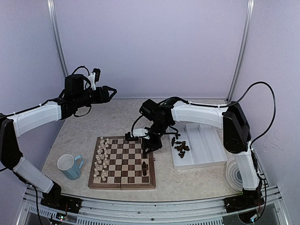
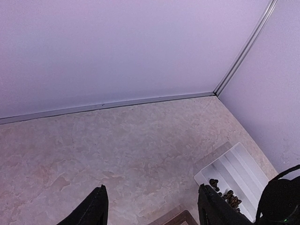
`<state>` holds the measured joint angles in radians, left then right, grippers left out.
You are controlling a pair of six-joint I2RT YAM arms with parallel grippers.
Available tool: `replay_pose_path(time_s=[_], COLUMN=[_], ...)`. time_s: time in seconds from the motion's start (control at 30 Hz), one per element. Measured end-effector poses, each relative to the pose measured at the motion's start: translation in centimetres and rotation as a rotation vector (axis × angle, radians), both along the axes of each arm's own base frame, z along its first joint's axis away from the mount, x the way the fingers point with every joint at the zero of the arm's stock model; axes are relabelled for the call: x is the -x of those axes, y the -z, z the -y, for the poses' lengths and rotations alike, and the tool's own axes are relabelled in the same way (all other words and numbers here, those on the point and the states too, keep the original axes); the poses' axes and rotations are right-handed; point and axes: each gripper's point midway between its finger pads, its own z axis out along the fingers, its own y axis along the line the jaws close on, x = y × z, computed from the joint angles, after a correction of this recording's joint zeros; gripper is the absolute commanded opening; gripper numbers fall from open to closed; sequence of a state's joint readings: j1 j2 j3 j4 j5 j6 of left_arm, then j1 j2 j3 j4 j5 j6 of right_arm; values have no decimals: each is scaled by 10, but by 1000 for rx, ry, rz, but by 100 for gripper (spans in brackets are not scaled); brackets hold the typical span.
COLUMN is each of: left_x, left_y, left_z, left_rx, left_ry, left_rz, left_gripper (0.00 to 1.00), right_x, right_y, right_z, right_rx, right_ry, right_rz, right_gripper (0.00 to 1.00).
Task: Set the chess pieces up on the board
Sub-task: Adjust the king at d8.
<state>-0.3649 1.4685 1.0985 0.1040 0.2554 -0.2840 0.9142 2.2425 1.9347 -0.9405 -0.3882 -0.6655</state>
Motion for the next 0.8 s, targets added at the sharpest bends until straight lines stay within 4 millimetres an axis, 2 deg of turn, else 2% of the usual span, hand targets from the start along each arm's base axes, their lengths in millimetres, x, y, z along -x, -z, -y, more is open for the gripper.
replay_pose_path(time_s=[0.8], left_x=[-1], left_y=[3], left_z=[1], left_rx=[-2], left_ry=[4], left_rz=[-7], left_gripper=[66], right_x=[0], right_y=[2], right_z=[0], right_rx=[3], right_ry=[0], right_rz=[-3], right_gripper=[6])
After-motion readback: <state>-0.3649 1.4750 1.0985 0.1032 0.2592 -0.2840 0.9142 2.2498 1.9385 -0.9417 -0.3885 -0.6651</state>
